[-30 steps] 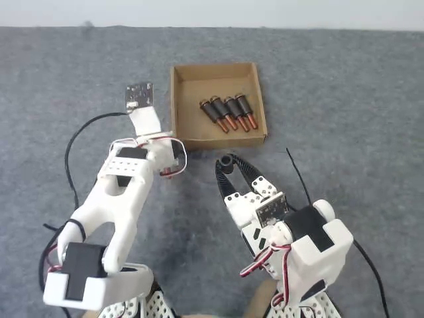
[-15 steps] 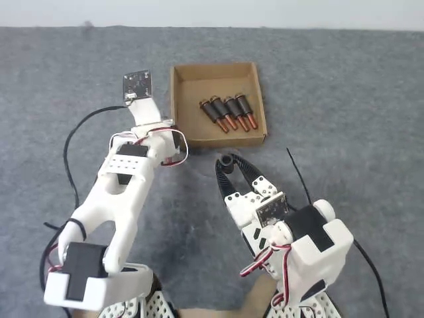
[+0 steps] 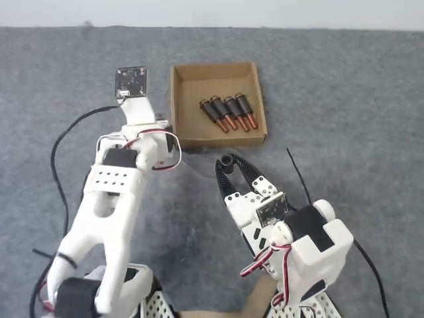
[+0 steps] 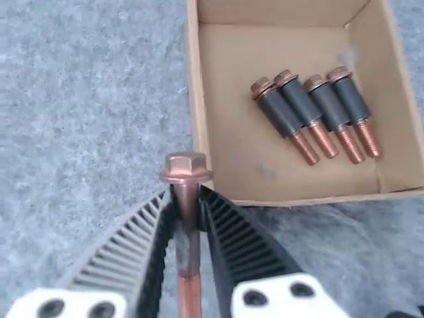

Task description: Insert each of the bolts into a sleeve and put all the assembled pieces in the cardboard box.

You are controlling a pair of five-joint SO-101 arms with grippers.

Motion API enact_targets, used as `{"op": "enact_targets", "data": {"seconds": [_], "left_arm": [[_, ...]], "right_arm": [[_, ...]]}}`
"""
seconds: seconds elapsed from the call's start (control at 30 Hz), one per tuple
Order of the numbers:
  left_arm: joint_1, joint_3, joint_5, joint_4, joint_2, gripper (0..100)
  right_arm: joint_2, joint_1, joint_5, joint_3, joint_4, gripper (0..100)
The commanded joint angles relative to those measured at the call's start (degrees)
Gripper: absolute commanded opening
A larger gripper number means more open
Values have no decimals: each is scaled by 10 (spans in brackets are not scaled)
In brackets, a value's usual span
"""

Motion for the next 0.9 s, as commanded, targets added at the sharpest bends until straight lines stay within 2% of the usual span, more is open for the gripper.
{"op": "enact_targets", "data": {"seconds": [0.0, 0.1, 0.23, 0.53, 0.63, 0.73, 0.87], "left_arm": [[7, -7, -9, 1, -57, 11], [4, -1, -14, 54, -82, 12], [-9, 3, -74, 104, -125, 12], [-125, -1, -83, 110, -202, 12], [-171, 2, -32, 77, -219, 12], [-199, 3, 76, 42, -224, 12], [-155, 30, 194, -20, -228, 12]], "right_arm": [[-8, 8, -7, 8, -13, 6], [-8, 8, -7, 8, -13, 6], [-8, 8, -7, 8, -13, 6], [-8, 8, -7, 8, -13, 6], [-8, 8, -7, 8, -13, 6], [-8, 8, -7, 8, -13, 6], [-8, 8, -7, 8, -13, 6]]}}
